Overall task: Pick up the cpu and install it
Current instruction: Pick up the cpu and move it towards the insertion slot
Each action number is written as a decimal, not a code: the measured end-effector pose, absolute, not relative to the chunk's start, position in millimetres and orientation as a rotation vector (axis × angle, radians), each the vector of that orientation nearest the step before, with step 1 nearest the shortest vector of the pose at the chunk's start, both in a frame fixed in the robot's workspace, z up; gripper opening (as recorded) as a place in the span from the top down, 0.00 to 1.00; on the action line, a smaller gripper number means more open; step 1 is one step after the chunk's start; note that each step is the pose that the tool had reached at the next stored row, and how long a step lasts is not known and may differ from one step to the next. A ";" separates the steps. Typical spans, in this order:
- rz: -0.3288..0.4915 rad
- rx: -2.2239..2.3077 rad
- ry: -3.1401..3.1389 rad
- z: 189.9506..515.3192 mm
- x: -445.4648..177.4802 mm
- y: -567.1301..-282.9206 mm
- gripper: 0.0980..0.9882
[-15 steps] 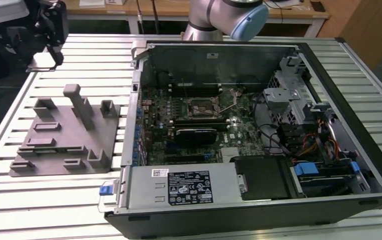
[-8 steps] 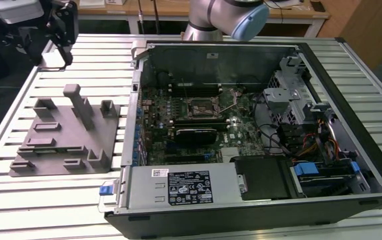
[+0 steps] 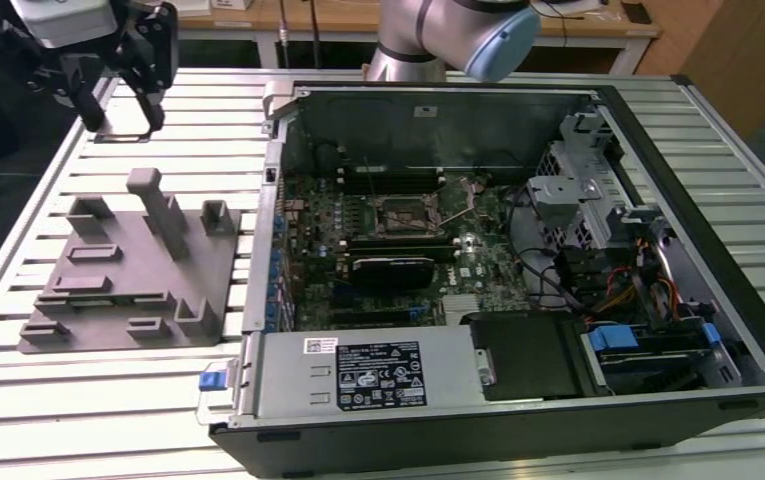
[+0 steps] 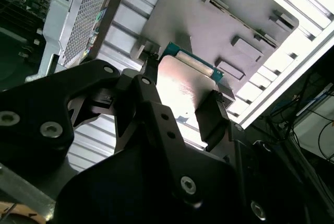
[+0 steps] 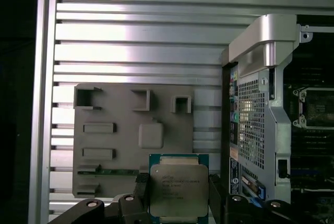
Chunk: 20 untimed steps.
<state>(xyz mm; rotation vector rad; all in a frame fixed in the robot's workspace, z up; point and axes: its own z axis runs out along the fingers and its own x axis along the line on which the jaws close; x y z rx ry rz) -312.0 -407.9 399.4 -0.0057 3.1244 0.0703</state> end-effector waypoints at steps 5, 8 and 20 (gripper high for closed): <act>0.070 -0.006 3.124 399.5 -301.3 -407.9 0.50; 0.070 -0.006 3.125 399.5 -294.8 -407.9 0.50; 0.070 -0.006 3.124 399.4 -267.9 -407.9 0.50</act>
